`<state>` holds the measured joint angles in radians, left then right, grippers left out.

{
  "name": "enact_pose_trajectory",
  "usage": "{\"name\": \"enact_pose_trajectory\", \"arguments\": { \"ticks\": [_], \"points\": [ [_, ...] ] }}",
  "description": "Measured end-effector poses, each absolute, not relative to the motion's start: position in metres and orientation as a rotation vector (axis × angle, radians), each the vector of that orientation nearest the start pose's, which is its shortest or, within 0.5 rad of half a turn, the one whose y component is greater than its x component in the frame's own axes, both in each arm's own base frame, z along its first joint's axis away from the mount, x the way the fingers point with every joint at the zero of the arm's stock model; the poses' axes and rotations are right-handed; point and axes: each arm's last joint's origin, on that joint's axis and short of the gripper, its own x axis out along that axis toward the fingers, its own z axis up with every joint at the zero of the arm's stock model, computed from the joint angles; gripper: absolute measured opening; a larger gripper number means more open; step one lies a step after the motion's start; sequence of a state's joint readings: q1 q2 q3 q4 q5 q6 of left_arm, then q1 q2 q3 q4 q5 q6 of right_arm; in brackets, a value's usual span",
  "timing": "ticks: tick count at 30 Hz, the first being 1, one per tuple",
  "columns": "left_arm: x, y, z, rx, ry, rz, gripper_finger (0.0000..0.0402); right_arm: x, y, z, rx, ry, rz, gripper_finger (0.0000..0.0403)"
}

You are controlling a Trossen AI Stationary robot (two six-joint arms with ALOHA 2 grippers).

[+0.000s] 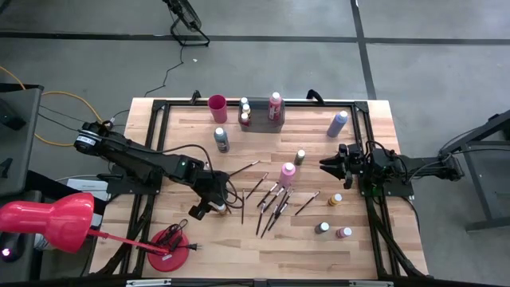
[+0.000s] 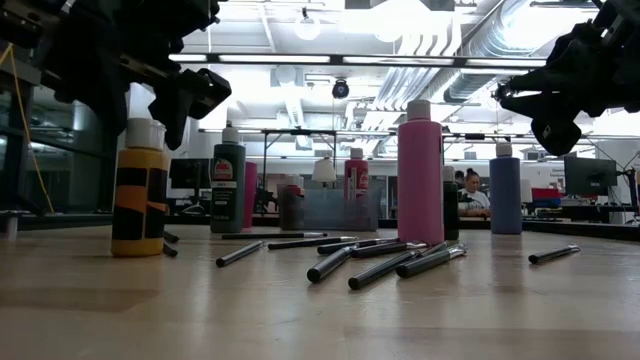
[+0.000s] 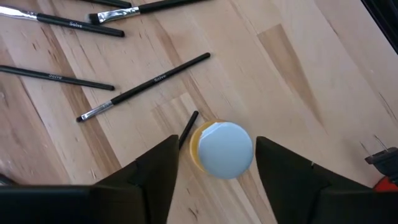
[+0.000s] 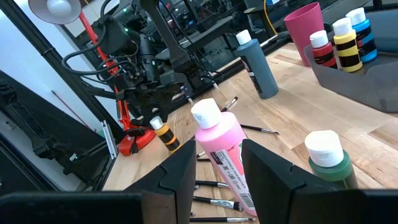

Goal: Pick & Place Paint Supplies
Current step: Put the small yellow paint bottle into the black bin

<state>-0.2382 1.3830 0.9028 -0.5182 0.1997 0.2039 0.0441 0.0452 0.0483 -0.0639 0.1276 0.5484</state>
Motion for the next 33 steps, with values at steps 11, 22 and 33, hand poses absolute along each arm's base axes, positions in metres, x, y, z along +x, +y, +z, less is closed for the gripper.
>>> {"name": "enact_pose_trajectory", "arguments": {
  "ticks": [11,22,33],
  "points": [
    [0.259,-0.068,0.222,0.202,0.962,-0.500,0.0142,0.097,0.001,0.170,0.543,0.036,-0.098,0.0123],
    [0.260,-0.068,0.222,0.202,0.957,-0.498,0.0112,0.097,0.001,0.170,0.543,0.036,-0.098,0.0123],
    [0.274,-0.056,0.260,0.212,0.879,-0.457,0.0114,0.097,0.001,0.170,0.543,0.036,-0.098,0.0123]
  ]
}}
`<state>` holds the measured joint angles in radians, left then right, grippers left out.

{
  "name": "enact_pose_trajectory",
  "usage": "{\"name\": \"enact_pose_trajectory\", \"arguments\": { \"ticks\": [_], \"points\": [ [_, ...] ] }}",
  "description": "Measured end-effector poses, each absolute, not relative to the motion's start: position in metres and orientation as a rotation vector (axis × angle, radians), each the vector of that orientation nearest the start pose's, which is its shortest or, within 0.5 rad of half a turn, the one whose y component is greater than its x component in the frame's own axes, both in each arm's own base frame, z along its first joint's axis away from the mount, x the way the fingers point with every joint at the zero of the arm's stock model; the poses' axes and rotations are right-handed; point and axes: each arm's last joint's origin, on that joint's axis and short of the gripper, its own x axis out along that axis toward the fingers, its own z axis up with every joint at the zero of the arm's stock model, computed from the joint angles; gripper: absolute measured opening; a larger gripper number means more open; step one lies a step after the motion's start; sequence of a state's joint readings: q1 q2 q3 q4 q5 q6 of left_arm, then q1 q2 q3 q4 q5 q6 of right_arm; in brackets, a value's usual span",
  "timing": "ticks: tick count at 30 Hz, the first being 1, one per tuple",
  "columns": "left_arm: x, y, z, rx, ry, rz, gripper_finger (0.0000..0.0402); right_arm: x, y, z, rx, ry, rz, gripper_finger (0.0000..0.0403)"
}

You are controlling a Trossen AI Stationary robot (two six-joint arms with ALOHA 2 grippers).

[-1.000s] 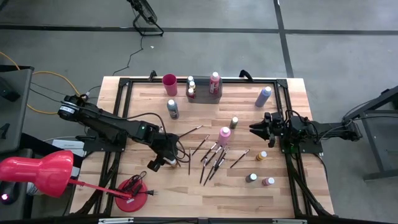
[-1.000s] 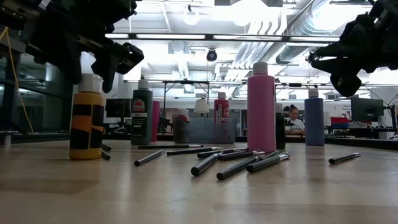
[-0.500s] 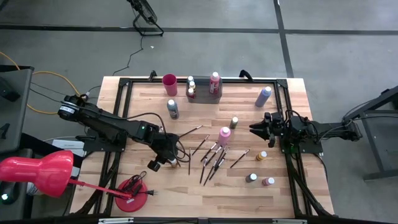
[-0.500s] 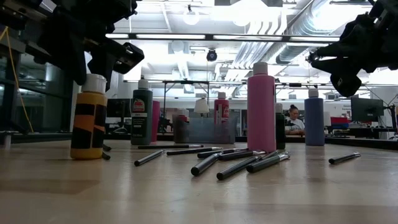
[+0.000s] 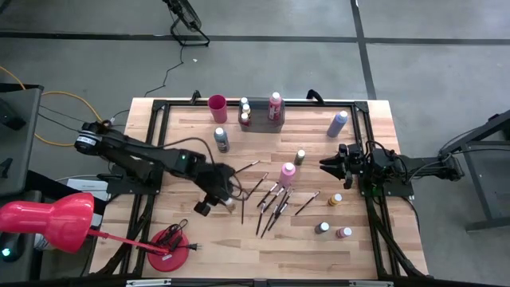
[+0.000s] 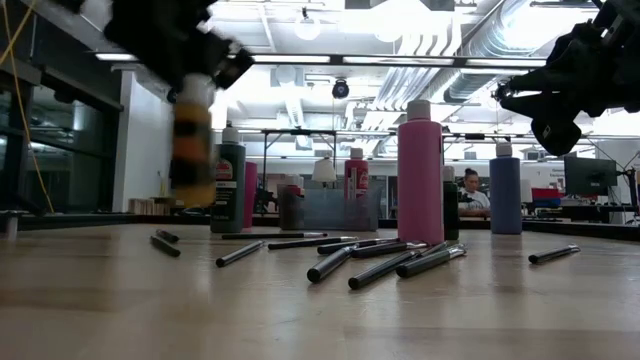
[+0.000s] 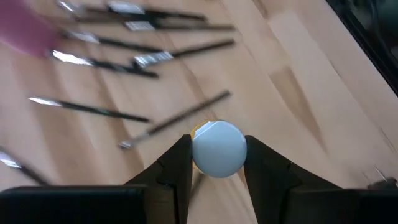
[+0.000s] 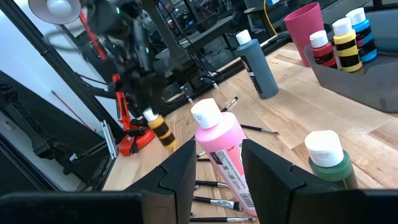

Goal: Pick & Place Paint Supplies
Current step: Put the small yellow paint bottle into the black bin

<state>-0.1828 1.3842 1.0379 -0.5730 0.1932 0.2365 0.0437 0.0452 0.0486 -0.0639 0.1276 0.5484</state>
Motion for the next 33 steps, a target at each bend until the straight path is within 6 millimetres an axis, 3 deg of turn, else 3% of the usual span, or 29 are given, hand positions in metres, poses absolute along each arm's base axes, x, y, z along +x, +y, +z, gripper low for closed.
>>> {"name": "enact_pose_trajectory", "arguments": {
  "ticks": [4,8,14,25,33],
  "points": [
    [0.283,-0.035,0.291,0.271,0.830,-0.375,0.0114,0.097,0.001,0.170,0.543,0.036,-0.098,0.0123],
    [0.289,-0.001,0.317,0.324,0.786,-0.229,0.0115,0.097,0.001,0.170,0.543,0.035,-0.098,0.0123],
    [0.303,0.059,0.332,0.328,0.779,-0.029,0.0115,0.097,0.001,0.170,0.543,0.036,-0.098,0.0123],
    [0.348,0.158,0.322,0.238,0.836,0.192,0.0115,0.097,0.001,0.170,0.543,0.035,-0.098,0.0123],
    [0.360,0.208,0.296,0.101,0.897,0.382,0.0116,0.097,0.001,0.170,0.543,0.036,-0.097,0.0123]
  ]
}}
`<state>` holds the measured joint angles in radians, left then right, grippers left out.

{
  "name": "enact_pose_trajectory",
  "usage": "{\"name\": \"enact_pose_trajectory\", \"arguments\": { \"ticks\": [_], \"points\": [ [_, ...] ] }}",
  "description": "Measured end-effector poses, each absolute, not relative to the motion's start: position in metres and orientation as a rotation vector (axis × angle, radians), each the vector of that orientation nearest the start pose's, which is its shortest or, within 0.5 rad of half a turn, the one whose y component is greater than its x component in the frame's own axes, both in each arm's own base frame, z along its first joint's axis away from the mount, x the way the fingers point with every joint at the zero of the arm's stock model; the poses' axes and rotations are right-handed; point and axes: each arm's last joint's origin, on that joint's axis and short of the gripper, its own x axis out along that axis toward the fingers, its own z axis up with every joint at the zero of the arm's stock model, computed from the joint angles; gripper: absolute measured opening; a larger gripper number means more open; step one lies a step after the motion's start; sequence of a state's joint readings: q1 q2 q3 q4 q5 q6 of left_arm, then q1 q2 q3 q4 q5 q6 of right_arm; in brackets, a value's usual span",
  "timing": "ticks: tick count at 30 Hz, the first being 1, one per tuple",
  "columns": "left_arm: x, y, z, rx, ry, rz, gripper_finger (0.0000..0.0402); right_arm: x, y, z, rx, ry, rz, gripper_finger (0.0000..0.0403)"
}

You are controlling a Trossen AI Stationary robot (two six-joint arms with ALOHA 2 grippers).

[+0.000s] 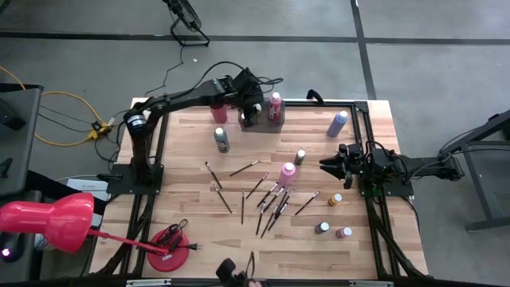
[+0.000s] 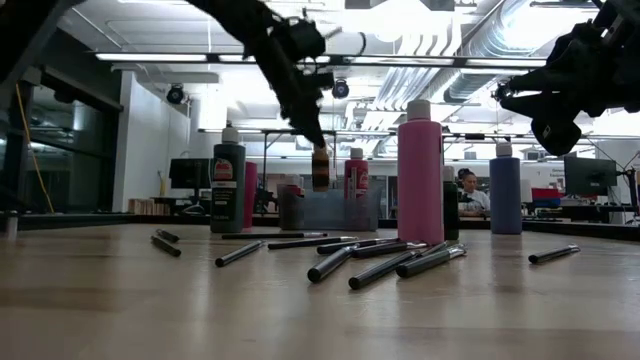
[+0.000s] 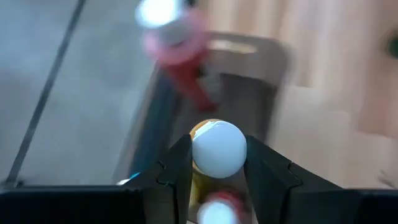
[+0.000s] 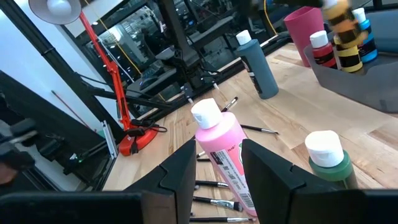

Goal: Pick & Place Paint Supplies
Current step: Put the small yellow paint bottle into the black bin

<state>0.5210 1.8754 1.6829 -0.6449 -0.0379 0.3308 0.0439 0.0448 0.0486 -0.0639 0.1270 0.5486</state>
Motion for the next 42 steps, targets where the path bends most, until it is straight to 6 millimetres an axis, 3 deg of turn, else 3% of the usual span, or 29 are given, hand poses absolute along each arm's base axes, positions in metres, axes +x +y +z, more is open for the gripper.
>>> {"name": "enact_pose_trajectory", "arguments": {
  "ticks": [14,34,42],
  "points": [
    [0.360,0.248,0.262,0.033,0.931,0.521,0.0116,0.097,0.001,0.170,0.543,0.037,-0.095,0.0123],
    [0.354,0.257,0.255,-0.044,0.950,0.578,0.0116,0.097,0.001,0.170,0.543,0.035,-0.098,0.0123],
    [0.353,0.257,0.254,-0.048,0.963,0.577,0.0146,0.097,0.001,0.170,0.543,0.035,-0.098,0.0123]
  ]
}}
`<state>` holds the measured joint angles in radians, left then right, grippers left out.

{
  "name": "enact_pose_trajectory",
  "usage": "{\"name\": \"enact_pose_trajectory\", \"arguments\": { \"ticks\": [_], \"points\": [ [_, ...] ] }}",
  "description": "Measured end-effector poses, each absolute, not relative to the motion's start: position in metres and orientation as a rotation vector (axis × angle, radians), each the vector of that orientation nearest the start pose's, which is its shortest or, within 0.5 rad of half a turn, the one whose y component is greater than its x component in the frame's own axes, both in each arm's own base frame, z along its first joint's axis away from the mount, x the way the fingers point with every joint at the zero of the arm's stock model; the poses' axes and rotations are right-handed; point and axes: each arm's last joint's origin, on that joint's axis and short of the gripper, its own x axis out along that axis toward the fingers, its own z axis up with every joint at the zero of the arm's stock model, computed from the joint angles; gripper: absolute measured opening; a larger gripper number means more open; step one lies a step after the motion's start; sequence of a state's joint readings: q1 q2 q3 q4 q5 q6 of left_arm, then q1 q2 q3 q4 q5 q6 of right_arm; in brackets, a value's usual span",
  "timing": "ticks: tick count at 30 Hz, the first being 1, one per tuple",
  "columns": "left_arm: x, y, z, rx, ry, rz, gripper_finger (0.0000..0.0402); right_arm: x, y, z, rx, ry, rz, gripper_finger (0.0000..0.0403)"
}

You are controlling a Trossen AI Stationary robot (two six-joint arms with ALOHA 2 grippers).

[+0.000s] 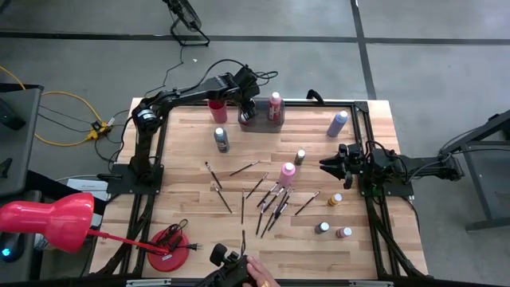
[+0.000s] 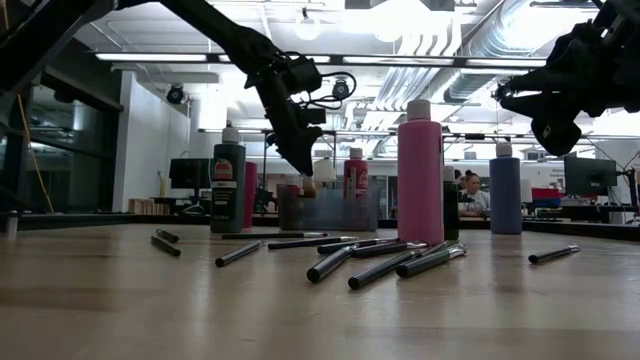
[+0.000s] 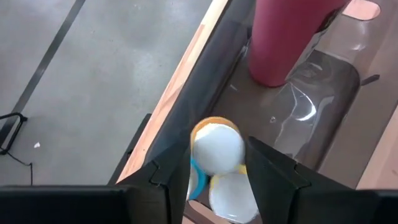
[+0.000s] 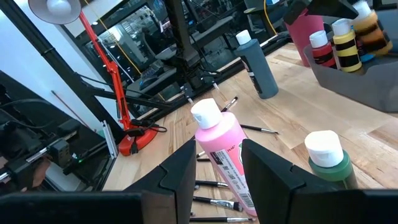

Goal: Pick & Place Paint Supplies
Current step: Put the small yellow paint bottle into the black bin

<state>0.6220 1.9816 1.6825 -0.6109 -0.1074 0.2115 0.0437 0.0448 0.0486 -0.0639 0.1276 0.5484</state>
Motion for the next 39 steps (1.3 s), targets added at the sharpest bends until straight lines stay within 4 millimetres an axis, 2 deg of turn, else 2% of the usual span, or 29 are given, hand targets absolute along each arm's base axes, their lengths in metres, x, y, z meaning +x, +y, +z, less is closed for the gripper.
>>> {"name": "enact_pose_trajectory", "arguments": {
  "ticks": [14,16,18,22,27,32,36,39],
  "points": [
    [0.353,0.257,0.255,-0.042,0.956,0.586,0.0152,0.097,0.001,0.170,0.543,0.035,-0.098,0.0123],
    [0.353,0.257,0.260,-0.021,0.947,0.580,0.0152,0.097,0.001,0.170,0.543,0.035,-0.098,0.0123],
    [0.351,0.254,0.274,0.028,0.925,0.566,0.0152,0.097,0.001,0.170,0.543,0.035,-0.098,0.0123],
    [0.347,0.237,0.307,0.174,0.871,0.484,0.0152,0.097,0.001,0.170,0.543,0.036,-0.098,0.0123],
    [0.345,0.202,0.335,0.340,0.757,0.295,0.0152,0.097,0.001,0.170,0.543,0.036,-0.098,0.0123],
    [0.326,0.166,0.338,0.438,0.580,0.161,0.0152,0.097,0.001,0.170,0.543,0.035,-0.098,0.0123],
    [0.294,0.138,0.338,0.506,0.409,0.073,0.0152,0.097,0.001,0.170,0.543,0.035,-0.098,0.0123],
    [0.267,0.121,0.336,0.505,0.358,0.018,0.0152,0.097,0.001,0.170,0.543,0.036,-0.098,0.0123]
  ]
}}
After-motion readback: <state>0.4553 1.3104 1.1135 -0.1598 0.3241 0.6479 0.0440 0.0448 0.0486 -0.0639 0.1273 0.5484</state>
